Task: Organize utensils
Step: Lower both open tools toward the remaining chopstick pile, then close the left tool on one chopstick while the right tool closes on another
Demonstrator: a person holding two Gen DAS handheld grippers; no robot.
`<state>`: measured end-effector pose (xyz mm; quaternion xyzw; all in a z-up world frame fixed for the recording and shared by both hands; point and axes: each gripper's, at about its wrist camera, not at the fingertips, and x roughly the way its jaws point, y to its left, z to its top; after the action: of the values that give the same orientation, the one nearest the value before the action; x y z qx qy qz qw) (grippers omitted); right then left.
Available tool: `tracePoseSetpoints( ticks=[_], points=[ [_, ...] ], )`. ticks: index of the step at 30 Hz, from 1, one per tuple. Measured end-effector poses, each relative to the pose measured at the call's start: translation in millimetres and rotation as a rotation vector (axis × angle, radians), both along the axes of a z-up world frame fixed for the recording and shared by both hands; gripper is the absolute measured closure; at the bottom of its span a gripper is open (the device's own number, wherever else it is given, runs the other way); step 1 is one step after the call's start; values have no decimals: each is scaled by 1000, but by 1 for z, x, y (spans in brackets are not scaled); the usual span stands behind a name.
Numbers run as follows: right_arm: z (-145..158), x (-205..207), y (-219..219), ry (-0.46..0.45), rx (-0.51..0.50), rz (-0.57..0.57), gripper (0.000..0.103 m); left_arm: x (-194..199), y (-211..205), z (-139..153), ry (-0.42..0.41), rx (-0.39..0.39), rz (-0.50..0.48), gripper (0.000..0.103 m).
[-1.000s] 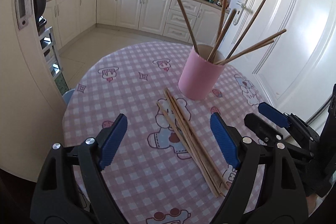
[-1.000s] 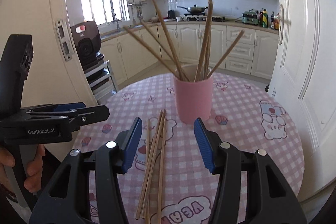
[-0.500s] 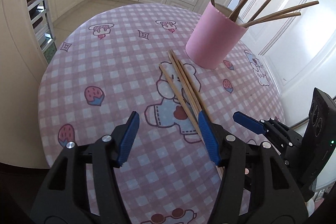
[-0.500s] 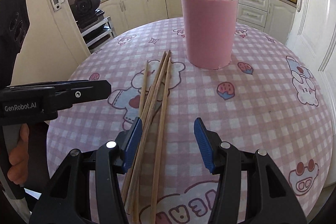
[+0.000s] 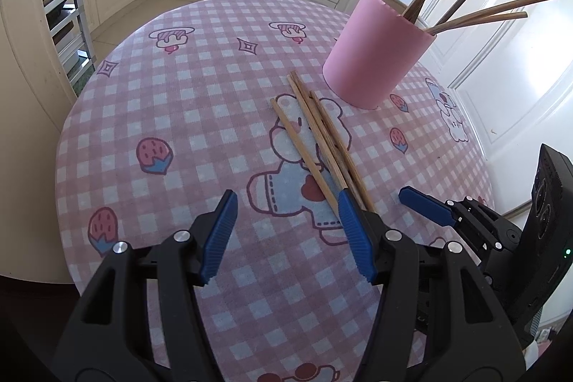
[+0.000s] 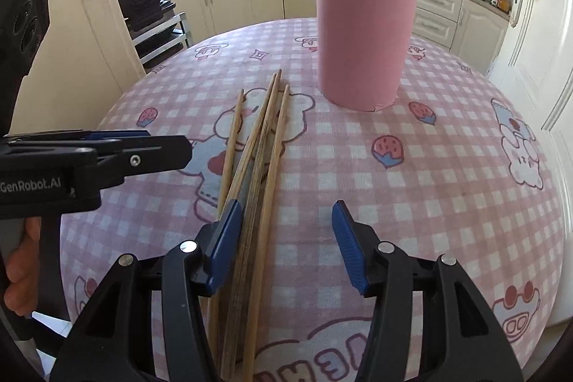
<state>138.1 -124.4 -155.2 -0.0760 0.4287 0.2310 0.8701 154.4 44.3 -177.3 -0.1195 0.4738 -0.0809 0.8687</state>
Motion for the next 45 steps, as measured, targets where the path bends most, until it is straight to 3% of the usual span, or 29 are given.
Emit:
tracePoseSetpoints(
  ticks=[9, 17, 21, 29, 31, 36, 43, 45],
  points=[
    [-1, -7, 15, 3, 10, 73, 53, 10, 0, -10, 31, 4, 24, 45],
    [1, 3, 0, 24, 82, 32, 53, 27, -3, -9, 34, 5, 27, 46],
    [1, 11, -6, 28, 91, 6, 53, 43, -13, -7, 45, 36, 3, 65],
    [11, 27, -19, 29, 173, -24, 53, 78, -31, -4, 55, 128, -15, 70],
    [10, 35, -17, 34, 155, -29, 59, 85, -34, -7, 70, 141, -19, 73],
    [6, 53, -7, 57, 124, -23, 68, 93, -36, -15, 86, 135, -33, 94],
    [6, 69, 12, 75, 93, 6, 69, 92, -35, -18, 73, 118, -52, 97],
    [4, 72, 18, 67, 47, 4, 77, 89, -30, -17, 69, 98, -50, 97]
  ],
)
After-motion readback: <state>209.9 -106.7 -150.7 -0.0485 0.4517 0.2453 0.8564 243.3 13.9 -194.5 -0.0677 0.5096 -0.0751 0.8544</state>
